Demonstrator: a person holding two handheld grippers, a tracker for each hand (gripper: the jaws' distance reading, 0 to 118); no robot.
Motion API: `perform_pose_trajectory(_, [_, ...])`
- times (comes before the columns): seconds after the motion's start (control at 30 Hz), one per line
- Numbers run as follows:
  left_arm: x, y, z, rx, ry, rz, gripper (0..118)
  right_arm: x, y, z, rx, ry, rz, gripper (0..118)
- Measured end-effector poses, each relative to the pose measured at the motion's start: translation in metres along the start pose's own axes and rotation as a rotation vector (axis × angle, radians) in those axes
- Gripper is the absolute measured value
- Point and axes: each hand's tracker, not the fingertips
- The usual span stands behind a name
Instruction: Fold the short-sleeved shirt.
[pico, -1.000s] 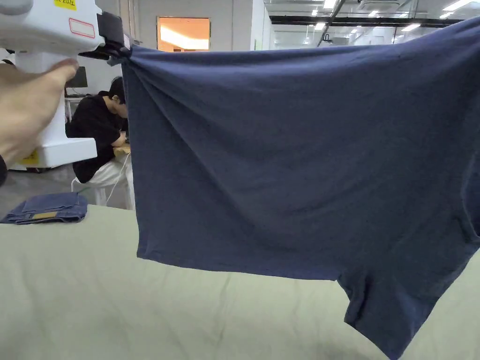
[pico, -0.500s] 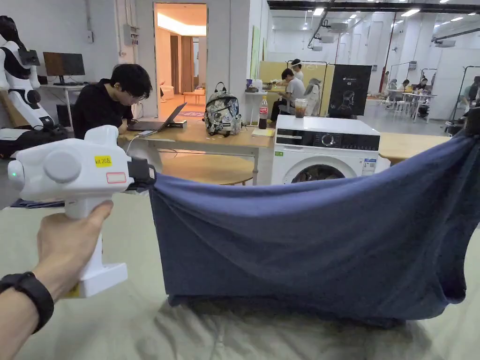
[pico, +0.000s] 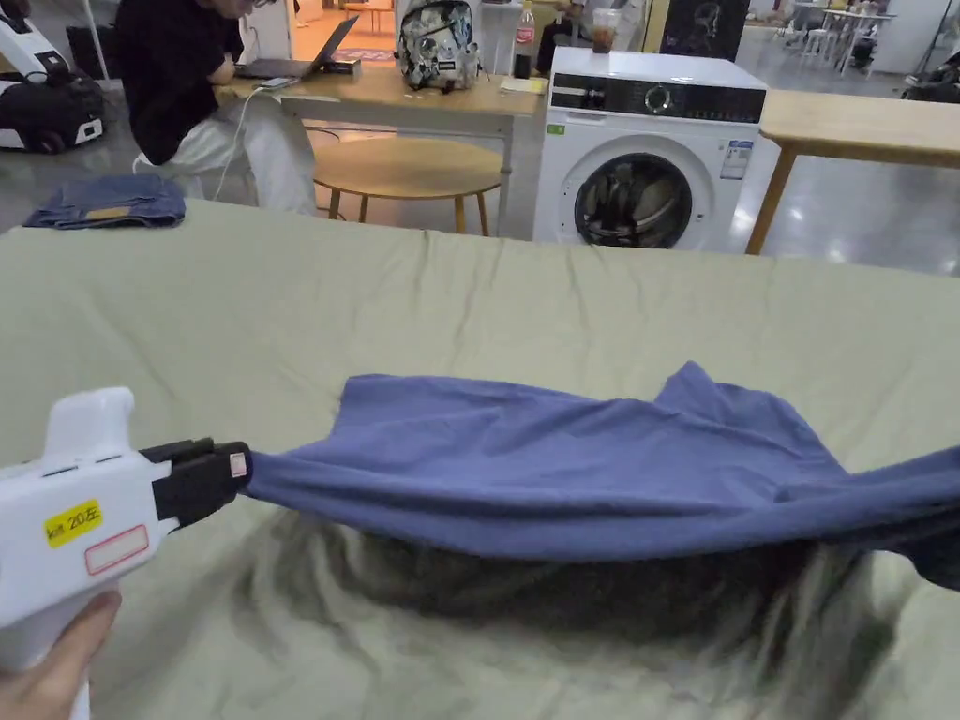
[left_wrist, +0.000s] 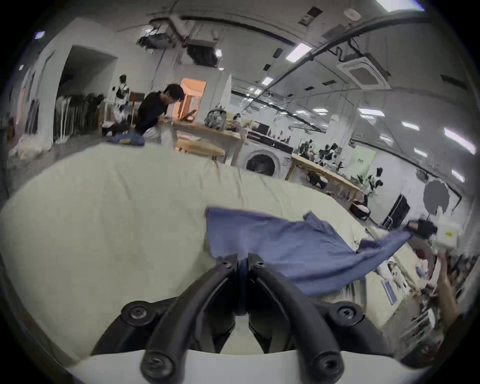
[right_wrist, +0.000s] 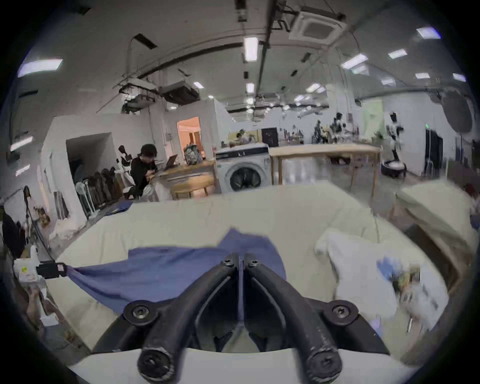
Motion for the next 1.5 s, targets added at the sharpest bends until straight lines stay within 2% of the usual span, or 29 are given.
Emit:
perform_pose_trajectory(0.03, [0.003,-0.020,0.014,-0.005,0.009,0.011,1,0.006,-0.025,0.011,-0.005,-0.044,-0.044,1])
perform_pose_trajectory(0.17, [-0.008,-0.074,0.042,-0.062,0.067,0.056,1,0.030,-0.105,0.040,-0.119,-0.088,-0.206,1])
perform_pose_trajectory(0.2, [-0.010,-0.085,0.045,-0.084,0.052,0.059,1,0.032,-0.119,0.042,-0.158,-0.102,-0.216,1])
perform_pose_trajectory(0.27, [-0.014,-0.105,0.043,-0.152,0.063,0.040,1,0.037,-0.145,0.043,-0.164,-0.158,-0.183,1])
perform_pose_trajectory(0.3, [-0.014,-0.113,0.041,-0.177,0.068,0.029,1,0.039,-0.154,0.044,-0.171,-0.166,-0.199,2])
perform_pose_trajectory(0.33, [-0.012,-0.119,0.040,-0.189,0.069,0.017,3,0.041,-0.161,0.044,-0.179,-0.156,-0.202,11])
perform_pose_trajectory(0.37, [-0.011,-0.124,0.039,-0.198,0.069,0.007,4,0.041,-0.167,0.044,-0.186,-0.157,-0.190,16])
perform_pose_trajectory(0.43, [-0.022,-0.132,0.034,-0.217,0.076,0.010,9,0.042,-0.178,0.045,-0.199,-0.240,-0.102,29])
perform_pose_trajectory(0.47, [-0.020,-0.134,0.036,-0.207,0.117,-0.020,22,0.044,-0.182,0.046,-0.202,-0.258,-0.075,54])
perform_pose_trajectory(0.5, [-0.018,-0.134,0.038,-0.213,0.140,-0.056,38,0.046,-0.184,0.049,-0.198,-0.268,-0.061,68])
perform_pose_trajectory(0.53, [-0.014,-0.133,0.043,-0.191,0.153,-0.093,51,0.047,-0.187,0.054,-0.195,-0.262,-0.060,69])
perform_pose_trajectory(0.57, [-0.012,-0.129,0.047,-0.181,0.166,-0.116,56,0.048,-0.187,0.058,-0.195,-0.261,-0.066,69])
perform_pose_trajectory(0.63, [0.003,-0.118,0.063,-0.128,0.201,-0.185,56,0.046,-0.182,0.072,-0.153,-0.276,-0.044,69])
perform_pose_trajectory(0.73, [0.029,-0.092,0.088,0.001,0.206,-0.281,56,0.028,-0.158,0.090,-0.045,-0.286,0.050,69])
perform_pose_trajectory(0.83, [0.059,-0.063,0.108,0.110,0.163,-0.316,56,-0.004,-0.127,0.101,0.052,-0.206,0.120,69])
perform_pose_trajectory(0.9, [0.076,-0.048,0.116,0.175,0.118,-0.306,56,-0.027,-0.109,0.099,0.092,-0.151,0.164,66])
perform_pose_trajectory(0.97, [0.091,-0.037,0.121,0.230,0.060,-0.283,53,-0.052,-0.096,0.095,0.119,-0.099,0.222,52])
perform_pose_trajectory(1.0, [0.096,-0.033,0.123,0.259,0.020,-0.268,43,-0.062,-0.092,0.093,0.127,-0.068,0.238,38])
perform_pose_trajectory(1.03, [0.099,-0.031,0.125,0.266,-0.032,-0.248,18,-0.071,-0.089,0.090,0.128,-0.033,0.248,11])
perform_pose_trajectory(1.07, [0.101,-0.029,0.125,0.275,-0.078,-0.240,1,-0.073,-0.090,0.085,0.131,-0.018,0.248,0])
perform_pose_trajectory(1.13, [0.110,-0.028,0.125,0.319,-0.051,-0.232,0,-0.087,-0.090,0.079,0.130,0.001,0.248,0])
perform_pose_trajectory(1.2, [0.111,-0.026,0.124,0.297,-0.076,-0.235,0,-0.093,-0.089,0.074,0.099,0.066,0.236,0])
perform_pose_trajectory(1.37, [0.109,-0.024,0.116,0.259,-0.007,-0.252,0,-0.105,-0.093,0.069,0.107,0.022,0.276,0])
perform_pose_trajectory(1.5, [0.088,-0.031,0.106,0.178,0.082,-0.289,0,-0.096,-0.095,0.070,0.089,0.037,0.228,0])
